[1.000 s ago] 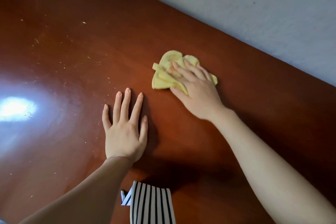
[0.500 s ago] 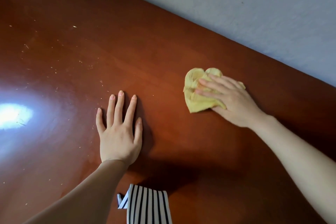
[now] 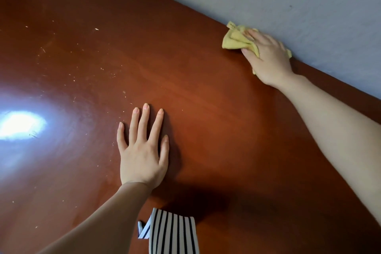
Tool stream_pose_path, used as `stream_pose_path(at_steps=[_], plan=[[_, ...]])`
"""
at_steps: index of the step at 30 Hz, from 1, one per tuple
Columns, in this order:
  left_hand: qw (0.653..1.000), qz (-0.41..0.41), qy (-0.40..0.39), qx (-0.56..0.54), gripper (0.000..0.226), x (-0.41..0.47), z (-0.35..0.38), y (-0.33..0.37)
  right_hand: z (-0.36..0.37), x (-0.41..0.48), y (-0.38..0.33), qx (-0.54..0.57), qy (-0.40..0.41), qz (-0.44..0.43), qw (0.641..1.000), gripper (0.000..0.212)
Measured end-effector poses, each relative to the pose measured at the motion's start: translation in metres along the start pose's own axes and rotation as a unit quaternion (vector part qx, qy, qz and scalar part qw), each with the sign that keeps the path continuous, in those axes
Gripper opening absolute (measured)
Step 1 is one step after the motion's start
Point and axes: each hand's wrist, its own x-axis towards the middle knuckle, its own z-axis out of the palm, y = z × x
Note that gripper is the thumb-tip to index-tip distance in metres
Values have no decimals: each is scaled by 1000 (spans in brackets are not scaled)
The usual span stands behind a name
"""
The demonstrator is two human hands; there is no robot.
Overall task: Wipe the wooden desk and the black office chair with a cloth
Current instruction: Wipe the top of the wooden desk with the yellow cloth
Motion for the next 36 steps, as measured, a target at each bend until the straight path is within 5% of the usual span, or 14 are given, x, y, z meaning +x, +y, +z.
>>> stream_pose_path(at_steps=[4,10,21,30,36], plan=[[1000,0,1,-2,56,-1,0,1,17,9,-58,-35,-23,62,997,49],[1000,3,14,-3,56,-1,1,0,42,-62,-132,-67,-71,-96,991,49],[1000,8,18,4,55,0,2,-1,34,-211,-77,-78,-123,-214,966,54],[1000,9,23,0,55,-1,4,-1,0,-192,23,-84,-58,51,993,57],[1000,10,22,4,55,-2,4,0,-5,-126,41,-53,-4,142,988,57]])
